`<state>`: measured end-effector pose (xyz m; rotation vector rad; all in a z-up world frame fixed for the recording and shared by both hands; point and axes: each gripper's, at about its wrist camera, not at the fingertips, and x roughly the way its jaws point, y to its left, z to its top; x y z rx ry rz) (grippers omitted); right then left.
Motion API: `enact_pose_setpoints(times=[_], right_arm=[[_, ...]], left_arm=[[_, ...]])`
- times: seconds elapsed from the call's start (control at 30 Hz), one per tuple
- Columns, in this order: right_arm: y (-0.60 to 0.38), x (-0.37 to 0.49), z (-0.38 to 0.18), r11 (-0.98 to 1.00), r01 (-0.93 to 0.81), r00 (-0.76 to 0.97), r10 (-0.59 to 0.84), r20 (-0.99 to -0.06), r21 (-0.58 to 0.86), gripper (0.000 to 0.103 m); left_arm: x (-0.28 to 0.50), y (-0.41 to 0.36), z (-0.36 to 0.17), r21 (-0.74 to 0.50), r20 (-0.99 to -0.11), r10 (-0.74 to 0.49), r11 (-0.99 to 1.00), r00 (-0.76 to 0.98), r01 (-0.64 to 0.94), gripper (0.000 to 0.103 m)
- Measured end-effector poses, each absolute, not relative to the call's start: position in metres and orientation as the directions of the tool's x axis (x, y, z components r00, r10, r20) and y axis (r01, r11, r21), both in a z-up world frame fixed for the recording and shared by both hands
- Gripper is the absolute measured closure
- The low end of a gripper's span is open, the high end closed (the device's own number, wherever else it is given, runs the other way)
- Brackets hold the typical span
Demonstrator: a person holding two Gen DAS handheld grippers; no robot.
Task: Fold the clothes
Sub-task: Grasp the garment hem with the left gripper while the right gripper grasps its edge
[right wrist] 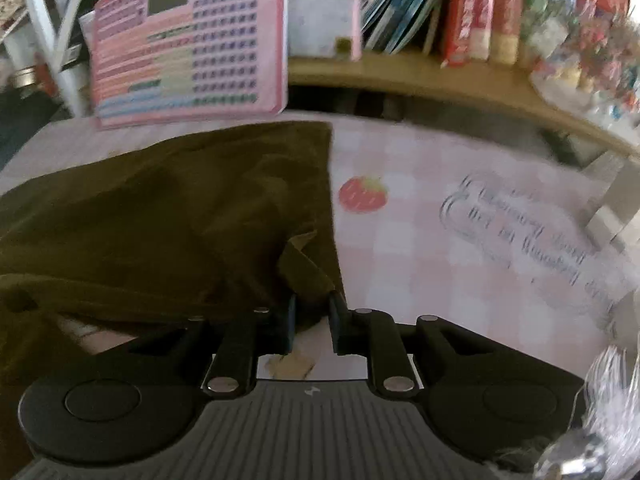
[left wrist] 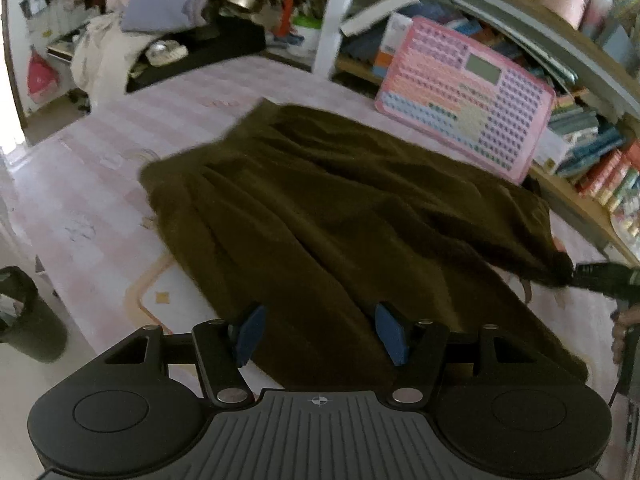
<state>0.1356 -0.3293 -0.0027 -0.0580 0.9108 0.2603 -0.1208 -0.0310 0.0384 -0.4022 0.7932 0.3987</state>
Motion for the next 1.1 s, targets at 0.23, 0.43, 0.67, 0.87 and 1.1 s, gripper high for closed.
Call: enact_pose_setpoints(times=[0.23, 0.43, 0.67, 0.87, 1.1], right_arm=[[-0.342, 0.125, 0.009, 0.991, -0.114, 0.623, 0.125, -0.773, 0.068, 0.068], [-0.357, 0.071, 0.034, 0.992, -0.07, 0.672, 0.124, -0.73, 0.104, 0.067], [-0.351, -0.044, 0.031, 0.993, 0.0, 0.625, 0.092, -0.775, 0.118, 0.06], [-0.334, -0.12, 0.018, 0.988, 0.104, 0.593, 0.03, -0.805, 0.113, 0.057], [-0.311, -0.176, 0.004, 0.983, 0.174, 0.587, -0.053, -0.808, 0.063, 0.056]], left_arm=[[-0.135, 0.022, 0.043, -0.227, -0.726, 0.239, 0.802, 0.645, -0.552, 0.041], [-0.132, 0.091, 0.035, -0.289, -0.729, 0.246, 0.735, 0.639, -0.613, 0.041], [-0.12, 0.165, 0.009, -0.454, -0.751, 0.123, 0.616, 0.648, -0.643, 0.041], [-0.102, 0.188, -0.009, -0.508, -0.748, 0.013, 0.632, 0.664, -0.585, 0.041], [-0.087, 0.199, -0.022, -0.567, -0.722, -0.061, 0.622, 0.689, -0.54, 0.075]])
